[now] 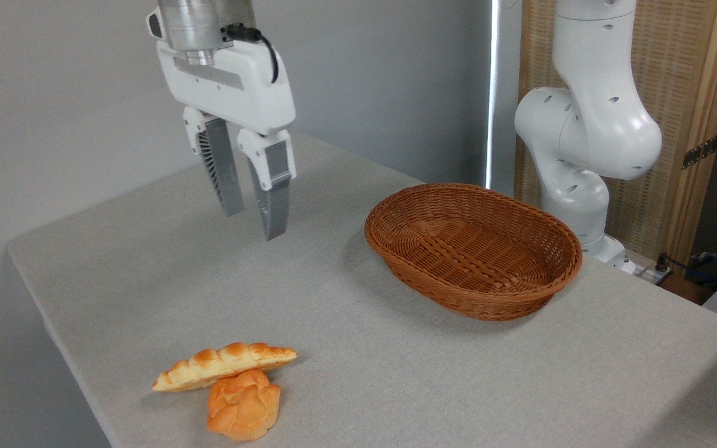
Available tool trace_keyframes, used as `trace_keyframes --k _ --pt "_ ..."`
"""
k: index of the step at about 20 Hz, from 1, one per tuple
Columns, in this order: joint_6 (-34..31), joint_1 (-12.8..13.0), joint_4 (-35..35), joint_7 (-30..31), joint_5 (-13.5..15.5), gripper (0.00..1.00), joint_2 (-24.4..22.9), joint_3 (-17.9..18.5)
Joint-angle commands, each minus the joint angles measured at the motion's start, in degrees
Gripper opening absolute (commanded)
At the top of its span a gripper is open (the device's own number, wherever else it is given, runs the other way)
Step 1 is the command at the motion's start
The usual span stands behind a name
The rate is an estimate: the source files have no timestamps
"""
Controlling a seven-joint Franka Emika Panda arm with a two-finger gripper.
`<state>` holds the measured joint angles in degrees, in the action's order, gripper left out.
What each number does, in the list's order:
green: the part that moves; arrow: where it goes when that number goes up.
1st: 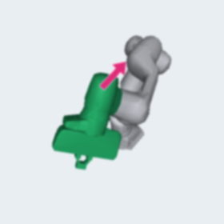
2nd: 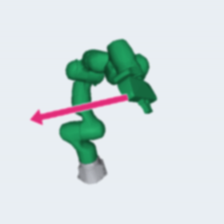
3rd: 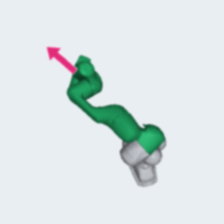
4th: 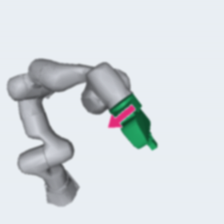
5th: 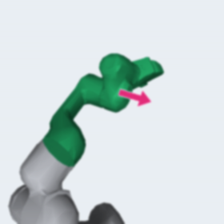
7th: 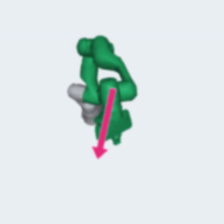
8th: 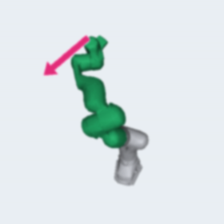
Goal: Put bread into the basket
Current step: 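Lower the open gripper down onto the middle of the croissant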
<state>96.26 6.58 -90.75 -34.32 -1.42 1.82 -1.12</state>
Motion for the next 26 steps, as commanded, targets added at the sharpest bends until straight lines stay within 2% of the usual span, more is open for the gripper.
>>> trace_keyframes --k 1,9,10,12,13,16,18,20,22,26 --pt "3.05 1.41 0.57 1.10 -0.16 1.00 2.22 -0.64" --pt "17.55 1.94 -3.03 -0.47 -1.13 1.00 8.72 -0.81" --pt "18.17 2.20 -3.64 -1.70 -2.79 1.00 9.43 -1.16" --pt "18.44 2.29 -5.05 -2.59 -8.31 1.00 10.31 -2.13" --pt "18.70 2.29 -5.58 -2.59 -10.08 1.00 10.49 -2.22" --pt "21.24 2.29 -7.33 -2.59 -11.06 1.00 11.02 -2.22" --pt "25.97 2.29 -10.05 -2.77 -11.68 1.00 11.37 -2.31" --pt "30.12 2.29 -12.69 -3.03 -14.48 1.00 11.46 -2.31" --pt "30.57 2.29 -13.14 -2.94 -16.16 1.00 11.63 -2.40" --pt "30.74 2.20 -13.23 -3.12 -16.43 1.00 12.42 -3.54"
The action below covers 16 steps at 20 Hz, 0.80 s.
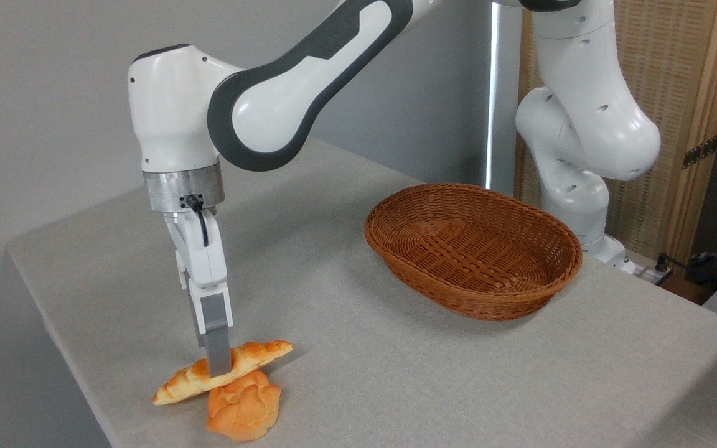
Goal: Put bread into the basket
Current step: 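Close the gripper around the middle of the croissant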
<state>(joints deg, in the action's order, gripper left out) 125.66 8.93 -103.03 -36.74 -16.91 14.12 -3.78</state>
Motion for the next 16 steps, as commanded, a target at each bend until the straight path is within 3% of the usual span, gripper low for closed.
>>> trace_keyframes --k 1,2,4,10,16 --pt "1.34 -0.14 -0.95 -0.79 -0.93 1.00 0.29 -0.87" --pt "1.34 -0.14 -1.47 -0.79 -2.06 1.00 0.47 -0.87" --pt "1.43 -0.14 -2.44 -0.62 -7.24 1.00 0.56 -0.96" --pt "1.52 -0.31 -2.71 -0.70 -8.49 1.00 0.64 -0.96" --pt "1.61 -0.40 -2.79 -0.62 -11.73 1.00 1.17 -0.96"
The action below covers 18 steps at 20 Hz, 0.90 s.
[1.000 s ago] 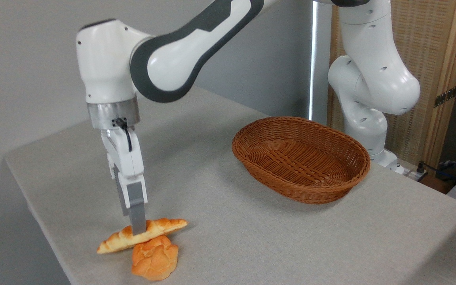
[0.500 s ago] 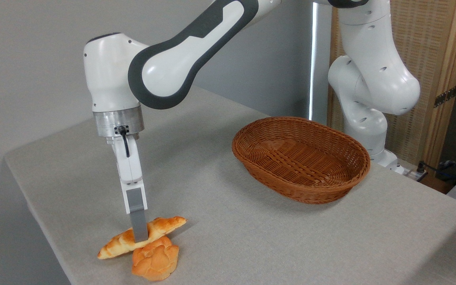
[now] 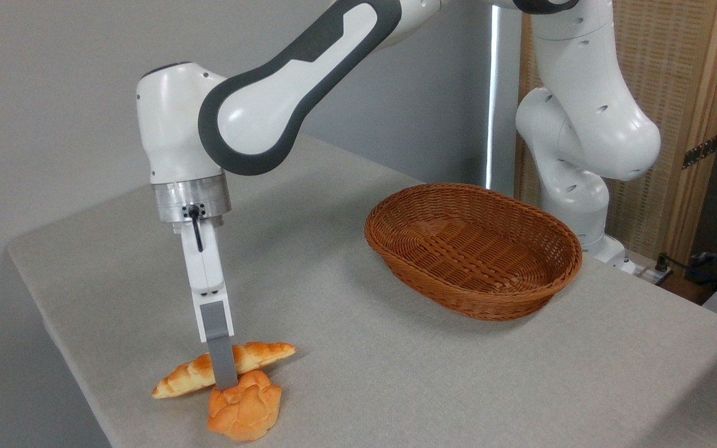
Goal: Put bread into the basket
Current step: 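Close the gripper around the middle of the croissant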
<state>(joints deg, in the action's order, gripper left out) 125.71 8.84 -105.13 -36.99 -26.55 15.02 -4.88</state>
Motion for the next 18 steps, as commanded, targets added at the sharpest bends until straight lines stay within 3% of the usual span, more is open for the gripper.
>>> trace_keyframes --k 1,4,6,8,10,15,18 --pt "1.56 -0.31 -0.69 -0.36 -2.10 1.00 0.18 0.13" --pt "1.47 -0.31 -0.69 -0.10 -2.10 0.99 0.18 0.13" --pt "1.47 -0.31 -0.69 0.08 -2.01 0.88 0.18 0.13" --pt "1.47 -0.31 -0.69 0.16 -1.49 0.66 0.18 0.13" --pt "1.38 -0.31 -0.69 0.25 -1.48 0.58 0.10 0.13" --pt "1.38 -0.31 -0.69 0.25 -1.48 0.58 0.09 0.04" --pt "1.38 -0.31 -0.69 0.25 -1.48 0.51 0.09 0.04"
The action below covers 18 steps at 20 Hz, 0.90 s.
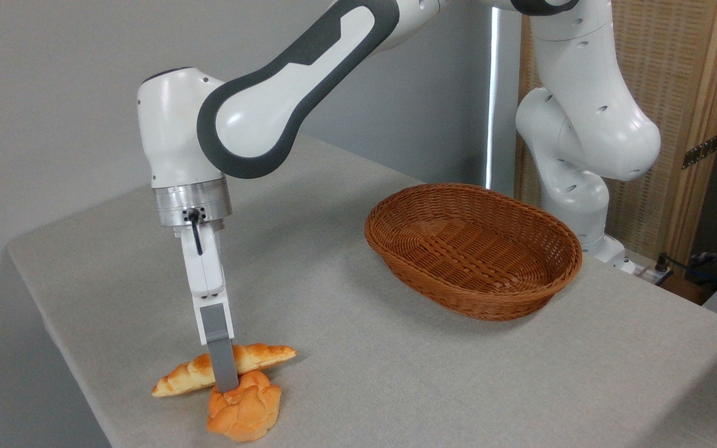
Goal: Put bread into the basket
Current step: 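Close the gripper around the middle of the croissant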
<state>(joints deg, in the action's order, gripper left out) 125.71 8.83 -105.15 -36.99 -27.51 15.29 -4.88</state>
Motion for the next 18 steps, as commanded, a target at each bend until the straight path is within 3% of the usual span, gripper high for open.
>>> trace_keyframes --k 1,9,13,16,18 --pt "1.38 -0.30 -0.67 0.25 -0.52 0.51 -0.17 0.13" --pt "1.29 -0.30 -0.58 0.34 -0.26 0.47 -0.52 0.04" --pt "0.94 -0.30 -0.23 0.25 4.82 0.47 -2.01 0.13" --pt "0.59 -0.30 0.03 0.34 12.28 0.47 -4.38 0.66" --pt "0.50 -0.30 0.03 0.25 13.98 0.47 -5.00 0.75"
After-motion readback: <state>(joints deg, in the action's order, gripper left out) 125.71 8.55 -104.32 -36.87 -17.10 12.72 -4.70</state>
